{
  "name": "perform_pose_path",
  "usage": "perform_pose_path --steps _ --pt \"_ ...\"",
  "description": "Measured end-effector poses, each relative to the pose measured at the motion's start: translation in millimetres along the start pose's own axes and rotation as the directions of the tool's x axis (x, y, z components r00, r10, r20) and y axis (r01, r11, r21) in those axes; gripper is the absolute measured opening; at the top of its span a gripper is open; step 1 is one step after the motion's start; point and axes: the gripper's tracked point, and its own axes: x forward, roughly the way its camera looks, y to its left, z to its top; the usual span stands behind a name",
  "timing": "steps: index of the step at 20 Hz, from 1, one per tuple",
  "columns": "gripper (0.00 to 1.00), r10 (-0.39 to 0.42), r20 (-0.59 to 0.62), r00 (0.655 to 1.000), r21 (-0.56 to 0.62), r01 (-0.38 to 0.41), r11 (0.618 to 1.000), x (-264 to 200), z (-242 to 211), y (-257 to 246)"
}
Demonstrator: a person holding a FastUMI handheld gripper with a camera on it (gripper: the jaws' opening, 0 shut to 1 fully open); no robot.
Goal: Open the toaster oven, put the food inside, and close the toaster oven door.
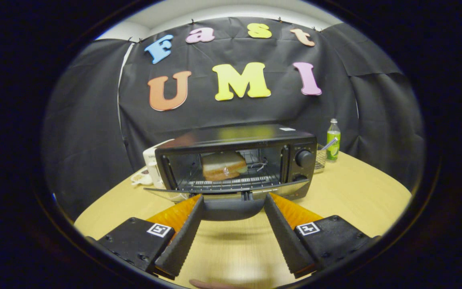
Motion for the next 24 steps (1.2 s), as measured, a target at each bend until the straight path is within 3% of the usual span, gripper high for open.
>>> perform_pose_path --steps 8,24 --pt "0.98 0.009 0.088 0.996 0.007 -0.010 1.000 -37.3 49.7 -2.6" --pt "0.98 0.005 0.253 0.967 -0.034 0.004 0.999 -244.8 161.9 -59.7"
